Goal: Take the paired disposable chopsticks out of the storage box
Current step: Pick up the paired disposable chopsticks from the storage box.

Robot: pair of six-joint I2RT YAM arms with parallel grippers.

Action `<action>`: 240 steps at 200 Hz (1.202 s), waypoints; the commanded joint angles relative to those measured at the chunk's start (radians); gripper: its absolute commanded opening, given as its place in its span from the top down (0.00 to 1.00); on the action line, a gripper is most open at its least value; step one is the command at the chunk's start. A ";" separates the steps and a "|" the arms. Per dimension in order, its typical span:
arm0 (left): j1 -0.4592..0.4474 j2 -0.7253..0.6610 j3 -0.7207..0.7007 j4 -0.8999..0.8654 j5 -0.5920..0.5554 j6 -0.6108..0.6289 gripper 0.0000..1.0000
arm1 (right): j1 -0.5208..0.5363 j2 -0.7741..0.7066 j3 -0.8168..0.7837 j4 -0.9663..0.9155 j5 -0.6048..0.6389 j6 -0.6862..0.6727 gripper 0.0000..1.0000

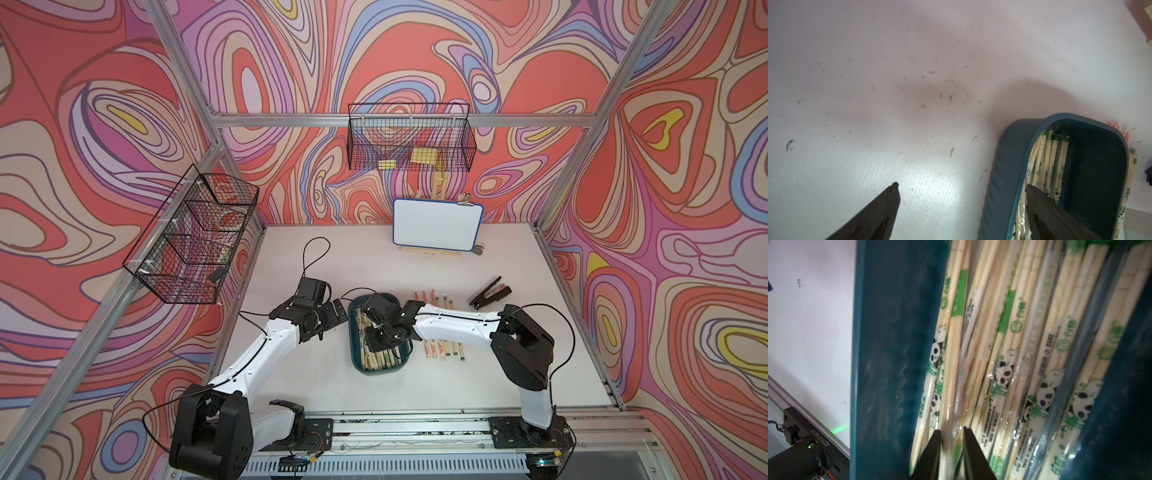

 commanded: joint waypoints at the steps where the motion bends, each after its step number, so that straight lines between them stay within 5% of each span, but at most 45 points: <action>1: -0.003 -0.006 -0.008 -0.004 -0.012 0.009 0.00 | 0.008 0.035 0.022 0.019 -0.018 0.008 0.77; 56: -0.003 -0.006 -0.004 -0.006 -0.014 0.011 0.00 | 0.009 0.043 0.024 0.027 -0.033 0.013 0.76; 130: -0.003 -0.005 -0.002 -0.007 -0.013 0.011 0.00 | 0.008 0.007 0.014 -0.004 -0.003 0.007 0.94; 240: -0.004 -0.003 -0.001 -0.005 -0.012 0.010 0.00 | -0.022 -0.060 0.005 -0.034 0.076 -0.013 1.00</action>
